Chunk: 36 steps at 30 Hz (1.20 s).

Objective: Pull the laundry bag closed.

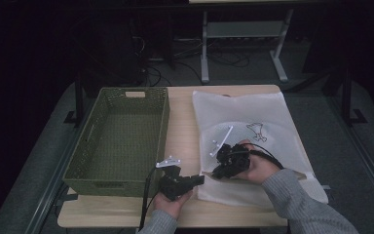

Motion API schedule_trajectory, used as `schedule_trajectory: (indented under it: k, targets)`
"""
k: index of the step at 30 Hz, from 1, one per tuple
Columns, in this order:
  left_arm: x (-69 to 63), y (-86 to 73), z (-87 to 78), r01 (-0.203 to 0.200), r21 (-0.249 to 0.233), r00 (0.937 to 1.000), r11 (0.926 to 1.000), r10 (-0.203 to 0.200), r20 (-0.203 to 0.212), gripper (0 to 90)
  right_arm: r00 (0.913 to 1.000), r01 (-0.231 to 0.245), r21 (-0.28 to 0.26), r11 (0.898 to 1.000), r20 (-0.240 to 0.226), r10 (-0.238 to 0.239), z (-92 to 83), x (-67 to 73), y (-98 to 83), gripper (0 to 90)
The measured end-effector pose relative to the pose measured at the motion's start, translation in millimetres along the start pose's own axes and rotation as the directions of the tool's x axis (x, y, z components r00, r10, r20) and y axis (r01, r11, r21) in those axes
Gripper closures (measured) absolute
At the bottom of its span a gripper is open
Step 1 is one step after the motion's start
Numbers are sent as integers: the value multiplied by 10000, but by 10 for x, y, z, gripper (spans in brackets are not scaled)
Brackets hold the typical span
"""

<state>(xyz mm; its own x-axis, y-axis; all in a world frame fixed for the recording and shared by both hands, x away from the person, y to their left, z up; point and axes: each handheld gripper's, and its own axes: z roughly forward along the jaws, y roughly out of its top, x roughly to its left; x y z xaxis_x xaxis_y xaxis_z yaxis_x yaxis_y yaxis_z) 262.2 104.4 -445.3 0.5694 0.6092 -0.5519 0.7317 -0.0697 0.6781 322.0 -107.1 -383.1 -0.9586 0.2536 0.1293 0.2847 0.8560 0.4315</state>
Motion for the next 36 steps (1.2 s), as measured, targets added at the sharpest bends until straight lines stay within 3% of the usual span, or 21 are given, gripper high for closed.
schedule_trajectory:
  k: [17, 25, 36]
  targets:
    - [-25, 62, -62, -323, -125, 9982, 9994, 317, -516, 856, 9987, -257, 394, 9989, 453, 240, -219, -4, -223, 816]
    - [-52, 91, -56, -679, -21, 9950, 9977, 676, -738, 856, 9973, -382, 331, 9987, 646, 360, -342, 18, -307, 816]
    - [-53, 107, -99, -820, -15, 9924, 9966, 815, -922, 855, 9961, -504, 263, 9984, 737, 484, -410, 6, -407, 816]
